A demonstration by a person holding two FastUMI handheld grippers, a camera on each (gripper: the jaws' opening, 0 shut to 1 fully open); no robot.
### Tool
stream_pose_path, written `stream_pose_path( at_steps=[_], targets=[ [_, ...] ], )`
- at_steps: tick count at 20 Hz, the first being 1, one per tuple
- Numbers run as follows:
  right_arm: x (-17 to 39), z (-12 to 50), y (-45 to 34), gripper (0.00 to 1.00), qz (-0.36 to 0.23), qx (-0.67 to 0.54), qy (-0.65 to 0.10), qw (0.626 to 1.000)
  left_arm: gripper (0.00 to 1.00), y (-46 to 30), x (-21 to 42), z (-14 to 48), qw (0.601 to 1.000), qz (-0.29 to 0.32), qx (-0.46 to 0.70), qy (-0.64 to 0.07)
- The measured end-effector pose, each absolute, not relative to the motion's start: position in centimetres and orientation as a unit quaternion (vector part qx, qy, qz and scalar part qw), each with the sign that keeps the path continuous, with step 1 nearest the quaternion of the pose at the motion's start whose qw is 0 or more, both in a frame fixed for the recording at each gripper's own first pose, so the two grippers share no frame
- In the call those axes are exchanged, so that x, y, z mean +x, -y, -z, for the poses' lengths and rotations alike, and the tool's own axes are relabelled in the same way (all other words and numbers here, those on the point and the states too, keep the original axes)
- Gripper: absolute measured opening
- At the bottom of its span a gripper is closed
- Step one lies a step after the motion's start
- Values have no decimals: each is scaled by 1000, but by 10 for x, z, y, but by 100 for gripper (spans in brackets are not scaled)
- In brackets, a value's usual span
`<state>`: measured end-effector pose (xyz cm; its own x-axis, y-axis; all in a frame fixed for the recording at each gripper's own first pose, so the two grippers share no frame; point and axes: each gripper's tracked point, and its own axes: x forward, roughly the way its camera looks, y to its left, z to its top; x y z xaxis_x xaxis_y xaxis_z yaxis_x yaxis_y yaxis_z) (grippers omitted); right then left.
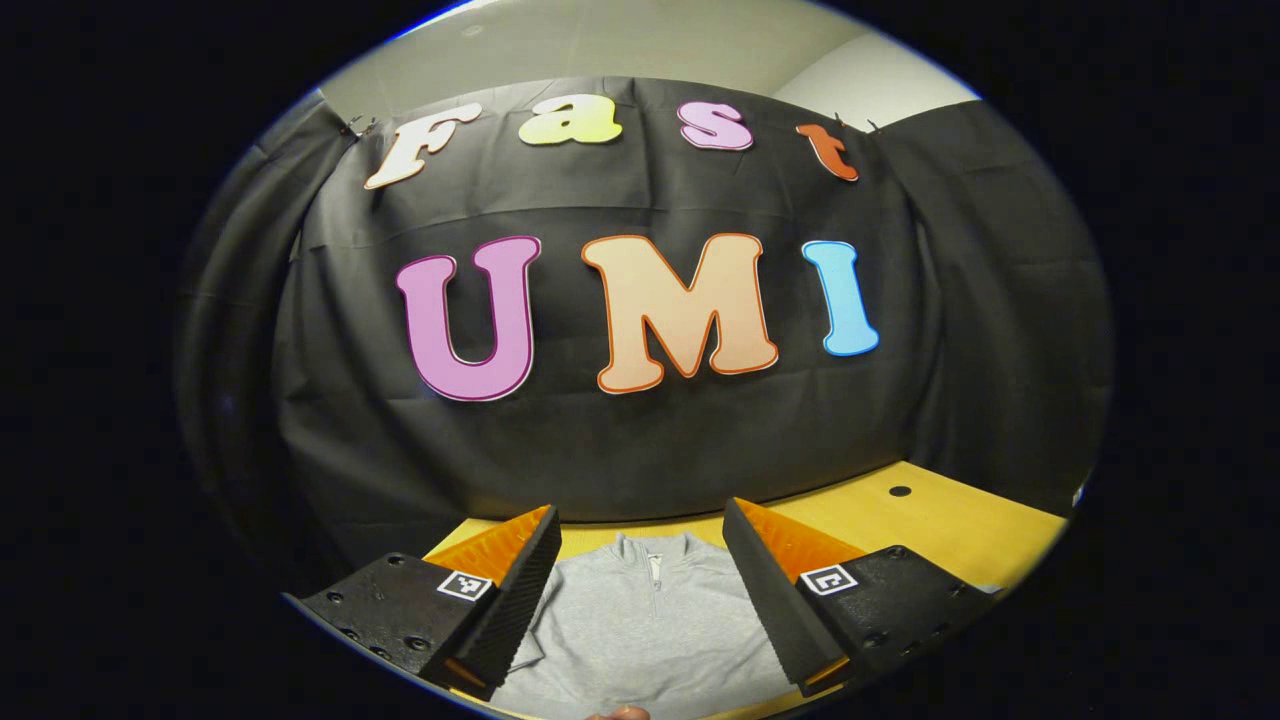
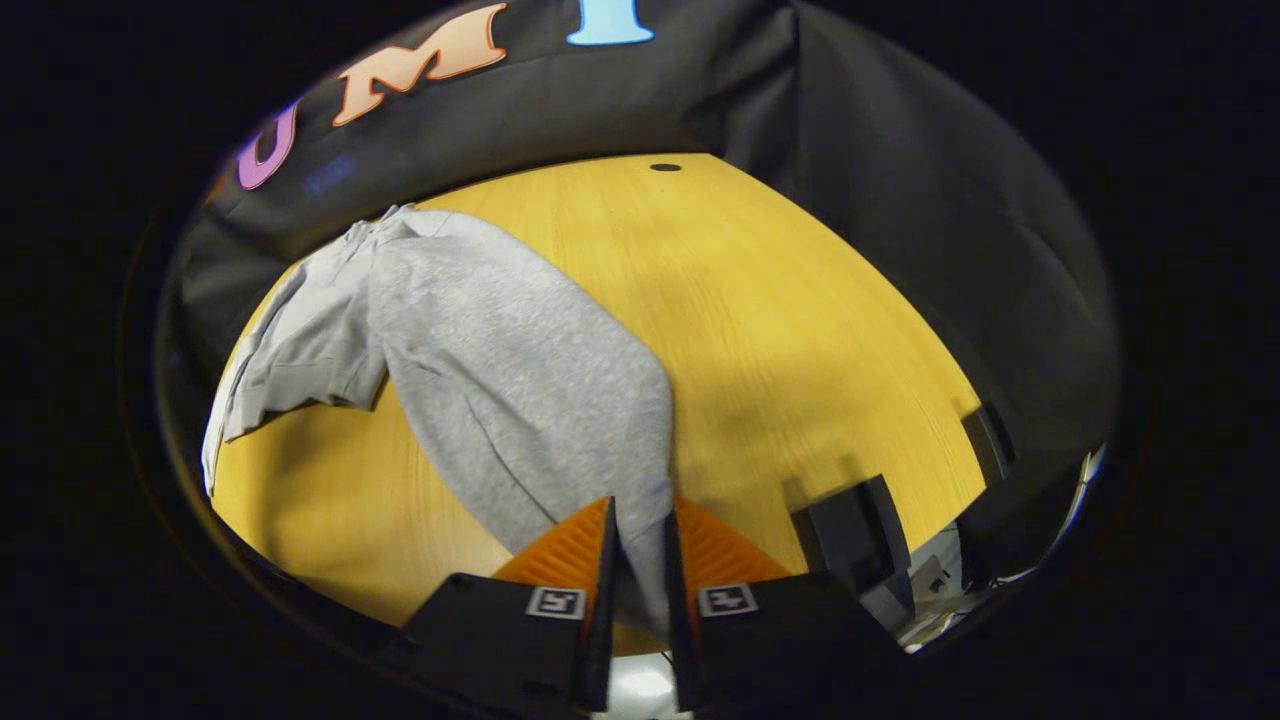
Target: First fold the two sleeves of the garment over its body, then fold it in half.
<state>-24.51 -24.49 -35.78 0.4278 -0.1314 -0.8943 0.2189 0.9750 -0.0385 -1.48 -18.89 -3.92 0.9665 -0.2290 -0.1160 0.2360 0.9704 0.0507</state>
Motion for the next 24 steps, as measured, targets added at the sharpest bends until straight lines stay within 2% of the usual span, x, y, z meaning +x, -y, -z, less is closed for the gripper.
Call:
stream_pose_path(
  at_steps=[2,3,9,11,12,13,14,15,16,24],
  targets=[
    [-244,358,245,21,102,50,-527,842,95,185,-20,39,993,104,27,-54],
    [-243,356,243,6,105,62,-527,841,95,181,-21,37,993,99,23,-52],
    [-222,350,218,6,147,183,-521,821,95,141,-9,41,995,71,19,-61],
    [-209,345,217,6,148,177,-510,828,95,127,-4,42,996,64,12,-66],
    [-201,341,214,6,147,175,-506,832,100,120,-2,41,996,59,13,-64],
    [-192,337,213,6,147,176,-500,835,95,112,-2,42,996,54,15,-63],
    [-181,331,213,6,150,178,-491,840,95,105,0,42,997,49,16,-63],
    [-168,324,212,6,150,182,-479,846,100,100,1,43,997,45,15,-64],
    [-158,318,211,6,149,184,-471,850,95,94,3,43,997,41,14,-65],
    [-79,279,183,6,117,165,-421,884,95,35,2,43,998,-6,20,-62]
  ],
)
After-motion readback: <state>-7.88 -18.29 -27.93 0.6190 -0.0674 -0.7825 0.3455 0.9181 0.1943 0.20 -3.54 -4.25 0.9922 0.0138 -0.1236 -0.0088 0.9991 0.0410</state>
